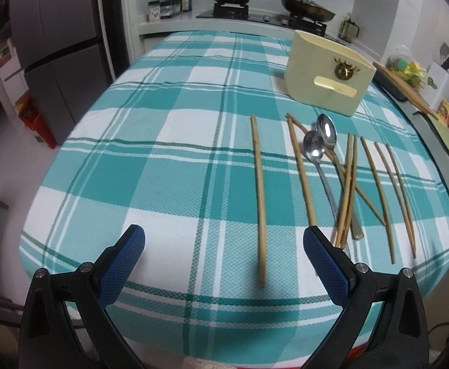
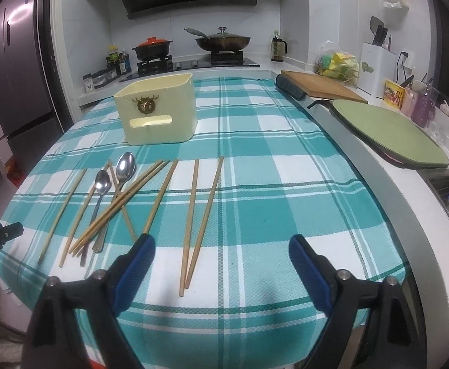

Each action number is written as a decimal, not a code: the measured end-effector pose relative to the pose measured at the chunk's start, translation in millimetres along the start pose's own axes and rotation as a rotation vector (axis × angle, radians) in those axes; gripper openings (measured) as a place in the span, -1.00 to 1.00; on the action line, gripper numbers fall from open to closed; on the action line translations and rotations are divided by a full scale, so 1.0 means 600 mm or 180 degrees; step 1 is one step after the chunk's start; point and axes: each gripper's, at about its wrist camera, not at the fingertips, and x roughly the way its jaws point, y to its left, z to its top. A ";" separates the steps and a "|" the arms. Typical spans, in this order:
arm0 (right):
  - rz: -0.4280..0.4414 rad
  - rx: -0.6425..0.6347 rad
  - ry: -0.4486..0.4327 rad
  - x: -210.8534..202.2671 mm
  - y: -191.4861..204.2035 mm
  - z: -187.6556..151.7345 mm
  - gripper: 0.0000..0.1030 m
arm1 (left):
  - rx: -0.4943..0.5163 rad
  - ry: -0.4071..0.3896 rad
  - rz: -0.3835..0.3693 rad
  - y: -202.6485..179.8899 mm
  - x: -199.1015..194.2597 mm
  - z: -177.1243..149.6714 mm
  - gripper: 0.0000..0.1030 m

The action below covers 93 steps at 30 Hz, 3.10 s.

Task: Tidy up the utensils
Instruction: 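Move both grippers down toward the loose bamboo chopsticks, then close the left gripper on one chopstick while the right gripper grasps another chopstick, then lift the left gripper's chopstick over the cream holder while the right gripper carries its chopstick there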

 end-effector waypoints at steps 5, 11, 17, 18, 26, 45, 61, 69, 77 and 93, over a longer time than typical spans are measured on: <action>0.0129 -0.0005 0.0236 0.056 -0.013 0.017 0.19 | 0.0116 0.0044 0.0003 -0.004 0.025 0.028 0.99; 0.0306 -0.0191 0.0432 0.145 0.007 0.053 -0.07 | 0.0162 0.0155 -0.0060 -0.011 0.076 0.064 0.99; 0.0200 -0.0296 0.0653 0.228 0.015 0.056 -0.21 | 0.0137 0.0312 -0.0007 -0.011 0.137 0.083 0.99; 0.0196 -0.0334 0.0703 0.237 0.016 0.052 -0.22 | 0.0152 0.0353 0.0041 -0.011 0.150 0.083 0.99; 0.0122 -0.0718 0.0743 0.225 0.008 0.046 -0.25 | 0.0343 0.0498 0.0074 -0.007 0.185 0.080 0.99; 0.0436 -0.0632 0.1431 0.339 0.017 0.164 -0.47 | 0.0769 0.0971 -0.0139 -0.058 0.242 0.188 0.05; 0.0699 -0.0119 0.0705 0.256 -0.011 0.263 -0.89 | 0.0405 0.0011 -0.0686 -0.041 0.081 0.252 -0.91; 0.0809 -0.0287 -0.0164 0.048 0.004 0.293 -0.89 | 0.0377 -0.0619 -0.0961 -0.031 -0.060 0.275 -0.90; 0.0806 -0.0292 -0.0751 -0.029 0.027 0.338 -0.90 | 0.0280 -0.0943 -0.1046 -0.040 -0.107 0.329 -0.91; 0.0945 -0.0284 -0.1119 -0.014 0.081 0.566 -0.90 | 0.0183 -0.1319 -0.1087 -0.134 -0.087 0.564 -0.91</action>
